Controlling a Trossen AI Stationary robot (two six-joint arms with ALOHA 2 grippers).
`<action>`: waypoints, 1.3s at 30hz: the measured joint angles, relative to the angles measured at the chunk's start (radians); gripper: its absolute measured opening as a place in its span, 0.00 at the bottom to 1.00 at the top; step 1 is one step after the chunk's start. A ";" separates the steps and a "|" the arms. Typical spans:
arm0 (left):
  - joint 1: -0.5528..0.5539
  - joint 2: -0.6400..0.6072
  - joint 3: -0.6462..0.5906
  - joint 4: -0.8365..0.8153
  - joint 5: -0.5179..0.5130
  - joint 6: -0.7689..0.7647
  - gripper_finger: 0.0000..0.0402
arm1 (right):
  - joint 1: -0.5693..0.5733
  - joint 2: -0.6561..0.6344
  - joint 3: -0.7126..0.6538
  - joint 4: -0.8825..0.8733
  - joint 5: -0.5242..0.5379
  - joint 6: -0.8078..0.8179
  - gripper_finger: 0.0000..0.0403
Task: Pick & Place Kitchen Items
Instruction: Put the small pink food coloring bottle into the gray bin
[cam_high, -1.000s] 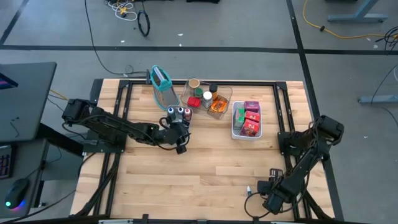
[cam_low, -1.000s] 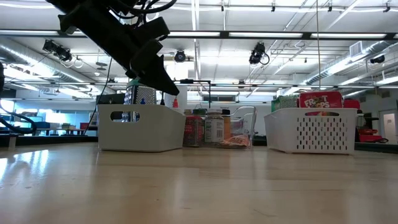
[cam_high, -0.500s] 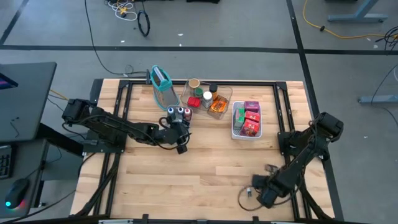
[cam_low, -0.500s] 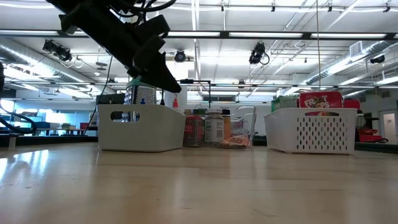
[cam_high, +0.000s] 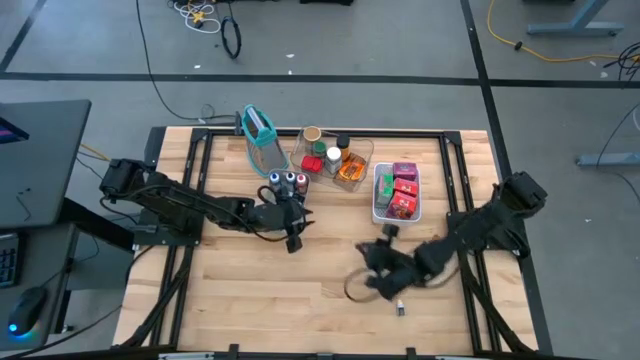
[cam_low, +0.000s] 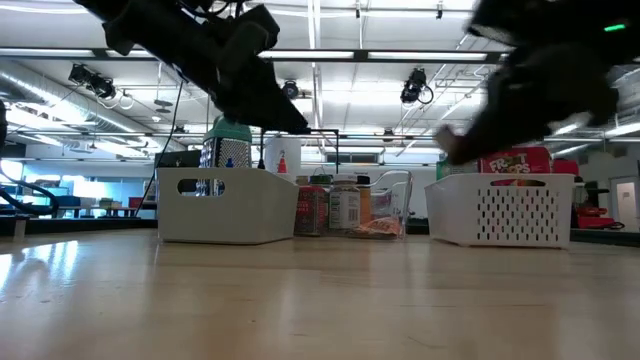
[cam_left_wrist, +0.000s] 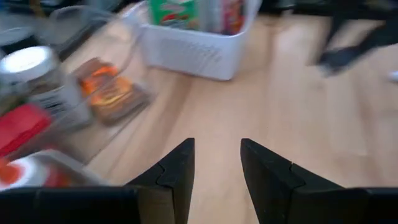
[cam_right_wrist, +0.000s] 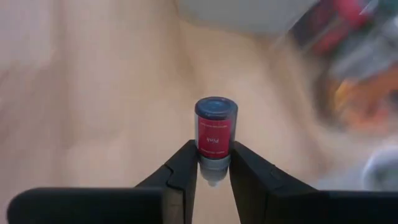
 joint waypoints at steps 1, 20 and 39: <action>0.000 0.000 0.000 0.014 0.028 0.018 0.34 | -0.032 0.000 0.000 0.050 0.011 -0.078 0.21; -0.017 0.000 0.000 0.126 0.158 0.199 0.38 | -0.405 -0.002 0.002 0.671 -0.539 -0.796 0.21; -0.042 0.000 0.000 0.148 0.062 0.199 0.46 | -0.493 -0.002 0.002 0.685 -0.649 -0.818 0.21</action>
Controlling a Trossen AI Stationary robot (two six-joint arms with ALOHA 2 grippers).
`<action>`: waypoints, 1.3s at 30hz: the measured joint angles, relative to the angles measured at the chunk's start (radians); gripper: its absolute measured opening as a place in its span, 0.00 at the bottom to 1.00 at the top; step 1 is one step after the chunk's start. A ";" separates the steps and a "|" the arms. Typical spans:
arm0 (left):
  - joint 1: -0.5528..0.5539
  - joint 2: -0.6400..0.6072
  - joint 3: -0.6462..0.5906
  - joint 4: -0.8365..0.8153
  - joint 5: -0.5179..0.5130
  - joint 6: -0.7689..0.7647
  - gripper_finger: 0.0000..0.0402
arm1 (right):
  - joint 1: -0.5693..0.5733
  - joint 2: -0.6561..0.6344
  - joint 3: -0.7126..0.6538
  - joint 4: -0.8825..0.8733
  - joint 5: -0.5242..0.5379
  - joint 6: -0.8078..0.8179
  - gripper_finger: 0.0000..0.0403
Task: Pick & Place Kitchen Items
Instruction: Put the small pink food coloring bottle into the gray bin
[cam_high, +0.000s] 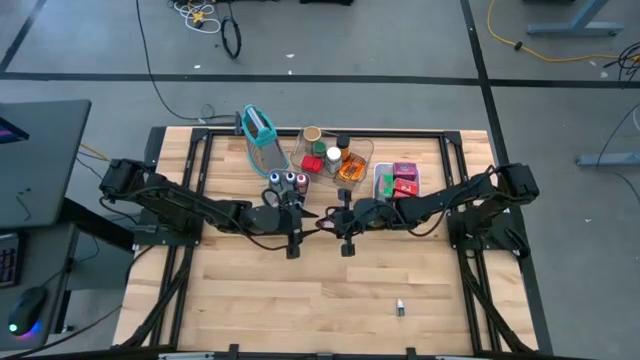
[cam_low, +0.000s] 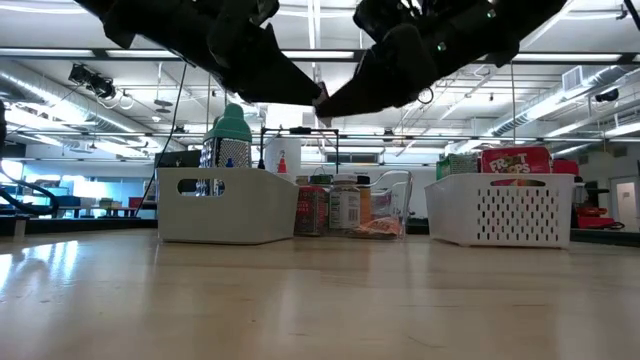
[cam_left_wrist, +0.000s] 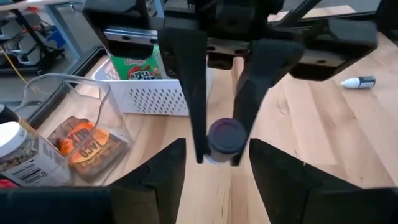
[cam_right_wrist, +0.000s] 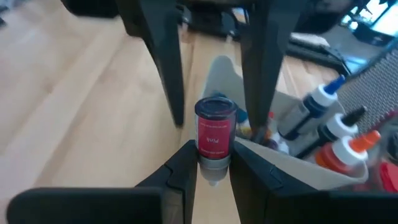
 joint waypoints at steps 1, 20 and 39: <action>0.000 0.000 0.000 0.001 0.000 0.000 0.46 | 0.000 0.000 0.000 0.015 -0.010 0.001 0.21; 0.000 0.001 0.000 0.107 0.063 0.135 0.34 | 0.005 0.005 0.002 0.068 -0.065 0.092 0.22; 0.000 0.000 0.001 0.097 0.064 0.133 0.25 | 0.010 0.005 0.001 0.068 -0.062 0.212 0.25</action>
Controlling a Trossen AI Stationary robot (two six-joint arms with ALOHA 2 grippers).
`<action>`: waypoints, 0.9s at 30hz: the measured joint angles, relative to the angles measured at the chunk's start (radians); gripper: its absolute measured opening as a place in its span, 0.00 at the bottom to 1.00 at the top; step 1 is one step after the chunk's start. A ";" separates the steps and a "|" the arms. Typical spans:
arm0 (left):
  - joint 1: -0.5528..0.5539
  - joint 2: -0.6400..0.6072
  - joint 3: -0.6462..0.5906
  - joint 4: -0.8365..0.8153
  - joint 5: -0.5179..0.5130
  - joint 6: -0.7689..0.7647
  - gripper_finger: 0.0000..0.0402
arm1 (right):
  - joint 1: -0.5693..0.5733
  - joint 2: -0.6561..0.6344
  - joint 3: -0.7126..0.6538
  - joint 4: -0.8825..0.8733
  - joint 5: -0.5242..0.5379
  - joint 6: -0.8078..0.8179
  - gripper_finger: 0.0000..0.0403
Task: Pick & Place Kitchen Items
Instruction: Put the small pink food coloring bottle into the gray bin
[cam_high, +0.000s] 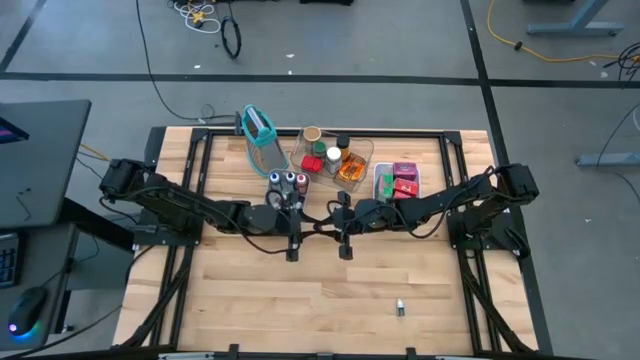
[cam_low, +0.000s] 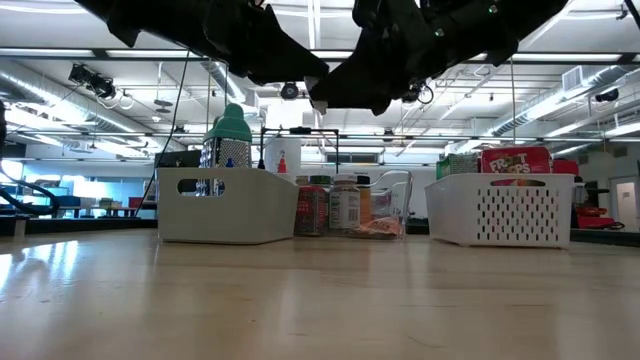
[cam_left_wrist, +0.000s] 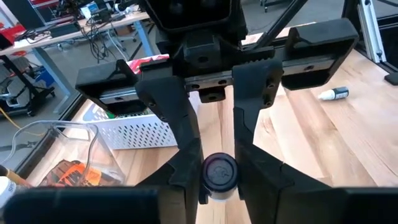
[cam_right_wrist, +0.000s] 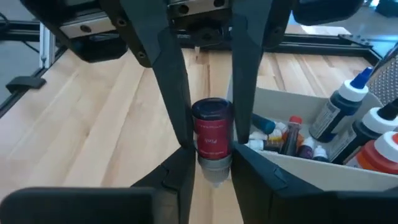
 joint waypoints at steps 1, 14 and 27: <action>0.000 -0.001 0.000 -0.002 -0.001 -0.005 0.25 | 0.000 0.000 0.000 0.002 0.006 0.001 0.27; 0.000 -0.001 0.000 -0.181 -0.272 -0.120 0.24 | 0.000 0.000 0.000 -0.152 0.133 0.009 0.48; 0.051 -0.010 0.000 -0.395 -0.423 -0.307 0.24 | 0.000 0.000 0.000 -0.203 -0.046 0.008 0.48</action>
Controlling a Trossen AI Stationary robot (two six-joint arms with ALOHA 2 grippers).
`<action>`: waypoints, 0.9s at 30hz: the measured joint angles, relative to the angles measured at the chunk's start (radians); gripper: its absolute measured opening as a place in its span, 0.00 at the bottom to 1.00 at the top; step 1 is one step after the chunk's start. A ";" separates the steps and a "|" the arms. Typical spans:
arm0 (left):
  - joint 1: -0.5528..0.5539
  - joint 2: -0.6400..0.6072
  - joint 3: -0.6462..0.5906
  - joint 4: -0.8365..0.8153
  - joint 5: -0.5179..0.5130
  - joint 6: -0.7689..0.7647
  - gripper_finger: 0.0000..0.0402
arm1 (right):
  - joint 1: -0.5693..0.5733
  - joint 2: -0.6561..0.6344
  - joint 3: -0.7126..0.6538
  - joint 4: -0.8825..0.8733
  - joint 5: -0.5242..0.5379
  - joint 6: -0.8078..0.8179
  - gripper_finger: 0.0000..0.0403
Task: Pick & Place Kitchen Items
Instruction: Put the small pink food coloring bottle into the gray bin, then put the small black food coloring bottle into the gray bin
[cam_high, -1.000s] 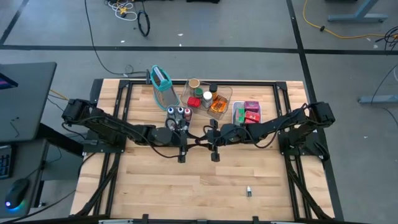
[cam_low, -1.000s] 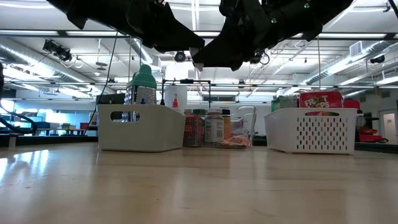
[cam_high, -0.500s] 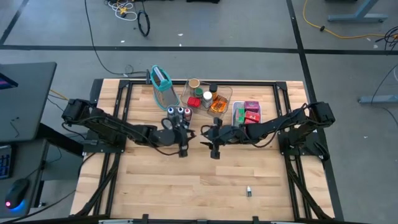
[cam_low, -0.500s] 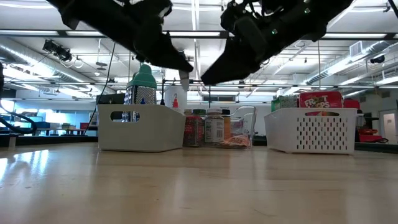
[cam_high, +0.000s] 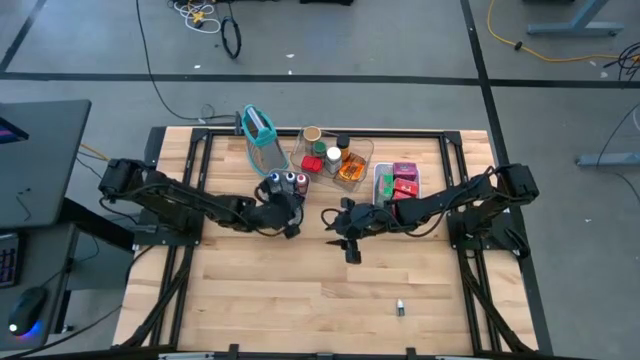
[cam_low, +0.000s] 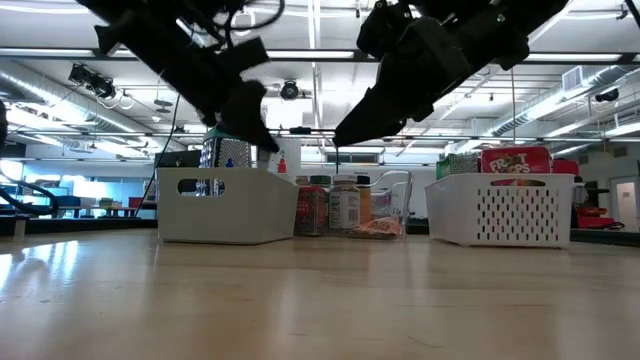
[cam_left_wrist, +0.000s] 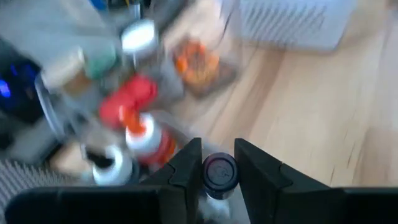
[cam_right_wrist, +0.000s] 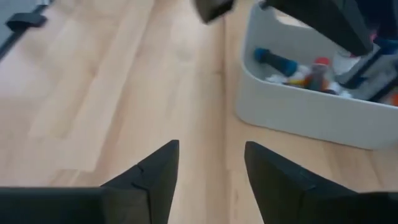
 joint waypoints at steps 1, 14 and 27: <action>0.014 0.000 0.000 -0.039 0.021 -0.034 0.25 | 0.000 0.000 0.000 0.001 -0.010 0.000 0.47; 0.118 0.000 0.000 -0.208 0.146 -0.178 0.33 | 0.018 0.000 -0.001 -0.001 -0.154 -0.002 0.45; 0.118 0.001 0.003 0.024 0.123 0.015 0.34 | 0.097 0.000 -0.001 -0.016 -0.169 -0.052 0.45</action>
